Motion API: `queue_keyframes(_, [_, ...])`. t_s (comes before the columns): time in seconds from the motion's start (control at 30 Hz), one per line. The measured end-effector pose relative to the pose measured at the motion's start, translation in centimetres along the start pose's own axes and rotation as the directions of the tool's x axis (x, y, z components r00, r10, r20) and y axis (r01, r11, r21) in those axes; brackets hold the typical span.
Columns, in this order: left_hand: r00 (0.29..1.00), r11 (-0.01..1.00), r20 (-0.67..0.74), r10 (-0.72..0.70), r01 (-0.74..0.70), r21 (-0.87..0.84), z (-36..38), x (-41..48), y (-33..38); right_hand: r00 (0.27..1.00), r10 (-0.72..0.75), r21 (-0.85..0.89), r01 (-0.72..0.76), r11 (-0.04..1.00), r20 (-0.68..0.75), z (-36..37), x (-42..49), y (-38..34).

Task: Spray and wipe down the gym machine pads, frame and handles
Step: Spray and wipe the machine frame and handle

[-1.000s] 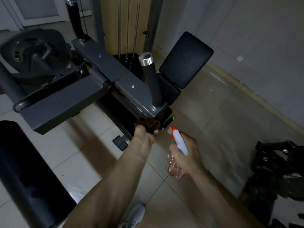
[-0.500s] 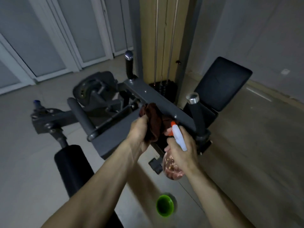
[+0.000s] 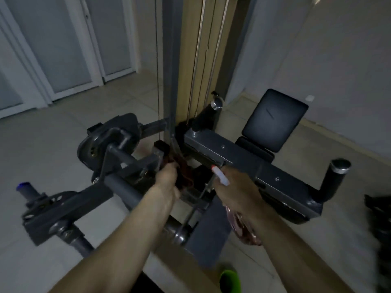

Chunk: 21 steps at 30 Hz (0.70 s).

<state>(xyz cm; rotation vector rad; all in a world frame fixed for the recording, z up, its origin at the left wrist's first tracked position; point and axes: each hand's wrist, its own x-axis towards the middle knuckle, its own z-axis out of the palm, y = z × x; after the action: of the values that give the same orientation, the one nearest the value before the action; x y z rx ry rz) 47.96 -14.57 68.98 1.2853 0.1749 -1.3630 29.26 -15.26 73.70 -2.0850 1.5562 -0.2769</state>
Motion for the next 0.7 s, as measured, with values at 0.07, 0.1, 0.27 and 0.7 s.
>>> queue_keyframes(0.07, [0.99,0.992,0.059,-0.127,0.126,0.024,0.2,-0.1,0.4,0.997,0.071,-0.048,-0.07,0.996,0.011,0.1,0.3,-1.6])
queue_keyframes(0.1, [0.981,0.984,0.08,-0.176,0.173,0.037,0.3,-0.4,0.6,0.994,0.108,-0.067,-0.107,0.992,0.012,0.2,0.6,-2.2])
queue_keyframes(0.27, [0.956,0.963,0.143,-0.257,0.24,0.122,0.8,0.1,0.9,0.964,0.26,-0.176,-0.247,0.953,0.051,0.3,2.3,-4.8])
queue_keyframes(0.7, [0.926,0.935,0.147,-0.348,0.331,0.132,3.7,5.9,-0.3,0.721,0.428,0.702,0.112,0.704,-0.544,-6.3,3.9,-7.1])
